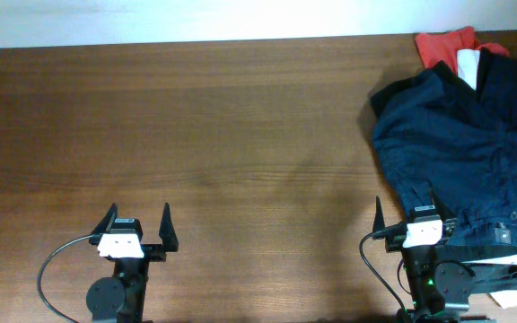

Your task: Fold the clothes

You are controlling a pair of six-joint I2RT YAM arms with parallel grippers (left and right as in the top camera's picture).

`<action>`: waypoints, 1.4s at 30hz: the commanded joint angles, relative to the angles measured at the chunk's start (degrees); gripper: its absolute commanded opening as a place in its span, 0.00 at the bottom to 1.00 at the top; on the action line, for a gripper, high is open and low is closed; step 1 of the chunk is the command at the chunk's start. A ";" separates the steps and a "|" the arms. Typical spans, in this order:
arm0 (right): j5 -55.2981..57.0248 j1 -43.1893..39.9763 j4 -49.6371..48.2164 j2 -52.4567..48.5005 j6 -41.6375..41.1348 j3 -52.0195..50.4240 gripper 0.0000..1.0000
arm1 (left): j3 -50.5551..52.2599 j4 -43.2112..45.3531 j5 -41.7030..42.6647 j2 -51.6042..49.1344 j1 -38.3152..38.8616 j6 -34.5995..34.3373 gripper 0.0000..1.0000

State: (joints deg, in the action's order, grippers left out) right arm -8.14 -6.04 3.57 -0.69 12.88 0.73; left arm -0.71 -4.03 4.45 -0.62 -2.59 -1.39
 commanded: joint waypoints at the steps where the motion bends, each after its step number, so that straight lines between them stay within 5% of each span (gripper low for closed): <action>1: 0.94 0.42 0.24 0.28 0.20 -0.42 0.99 | 0.20 -0.31 -0.24 0.28 0.24 -0.33 0.99; 22: -0.09 0.42 0.09 0.28 0.13 -0.42 0.99 | 0.20 -0.31 -0.24 0.28 0.24 -0.33 0.99; 32: 0.17 0.42 0.92 0.09 -12.24 0.39 0.99 | 0.17 0.63 -0.57 0.28 0.20 -0.37 0.99; 42: 0.42 0.42 3.98 -15.69 -16.39 11.76 0.99 | -4.11 -2.32 0.46 -3.87 0.20 -0.37 0.99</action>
State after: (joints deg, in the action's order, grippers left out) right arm -8.36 -6.04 6.74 -10.20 -1.74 5.80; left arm -1.39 -5.17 4.45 -1.69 -2.59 -1.39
